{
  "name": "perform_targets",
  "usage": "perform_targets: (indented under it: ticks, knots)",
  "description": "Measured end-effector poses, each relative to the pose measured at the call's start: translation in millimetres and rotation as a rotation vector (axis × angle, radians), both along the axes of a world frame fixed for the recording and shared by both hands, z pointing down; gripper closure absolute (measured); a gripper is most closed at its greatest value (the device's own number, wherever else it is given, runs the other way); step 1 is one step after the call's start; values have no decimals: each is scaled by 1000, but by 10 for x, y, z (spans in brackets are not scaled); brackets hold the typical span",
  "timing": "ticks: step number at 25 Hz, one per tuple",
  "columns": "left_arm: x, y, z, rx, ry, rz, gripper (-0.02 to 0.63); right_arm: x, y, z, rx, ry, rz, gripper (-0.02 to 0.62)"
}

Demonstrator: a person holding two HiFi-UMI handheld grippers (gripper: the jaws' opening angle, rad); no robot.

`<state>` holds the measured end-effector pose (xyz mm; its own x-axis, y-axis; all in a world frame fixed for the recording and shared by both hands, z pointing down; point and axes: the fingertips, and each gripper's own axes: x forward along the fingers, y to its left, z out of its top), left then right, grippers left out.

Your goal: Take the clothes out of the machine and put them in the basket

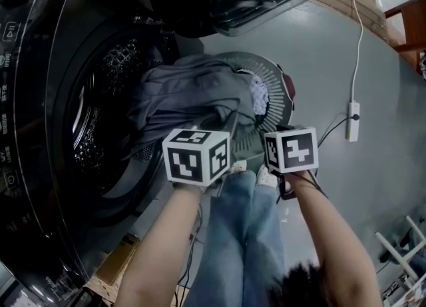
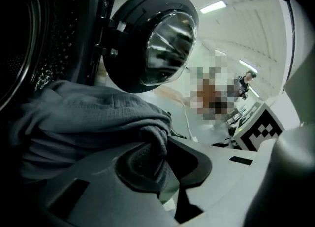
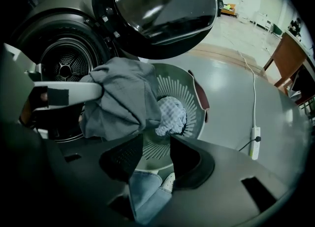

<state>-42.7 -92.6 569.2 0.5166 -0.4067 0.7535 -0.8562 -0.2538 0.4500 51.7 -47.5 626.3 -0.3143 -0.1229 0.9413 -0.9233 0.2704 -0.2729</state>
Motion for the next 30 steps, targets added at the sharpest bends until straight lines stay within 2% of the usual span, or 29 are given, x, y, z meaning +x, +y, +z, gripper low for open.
perform_targets:
  ticks: [2, 5, 8, 9, 10, 11, 12, 16, 20, 30]
  knots:
    - [125, -50, -60, 22, 25, 10, 563, 17, -13, 5, 0, 6, -1, 420]
    - [175, -105, -66, 28, 11, -2, 561, 42, -30, -9, 1, 8, 4, 422]
    - [131, -60, 74, -13, -69, -6, 557, 94, -42, -15, 2, 14, 4, 422]
    - [118, -48, 113, -13, -109, 6, 534, 111, -48, -16, 3, 16, 5, 422]
    - [103, -45, 141, -8, -142, 17, 454, 119, -55, -18, 4, 16, 9, 423]
    - [78, -50, 163, -2, -168, 17, 311, 120, -60, -21, 5, 14, 12, 423]
    - [38, -60, 182, 3, -191, 8, 223, 118, -61, -23, 5, 12, 14, 423]
    - [-223, -58, 265, 1, -290, -24, 174, 96, -41, -32, 4, 10, -3, 423]
    - [-618, -4, 319, -13, -392, -22, 161, 72, -43, -34, 5, 2, -5, 423]
    - [-1950, 163, 324, -32, -726, -113, 149, -46, -4, 15, -10, -5, -16, 423]
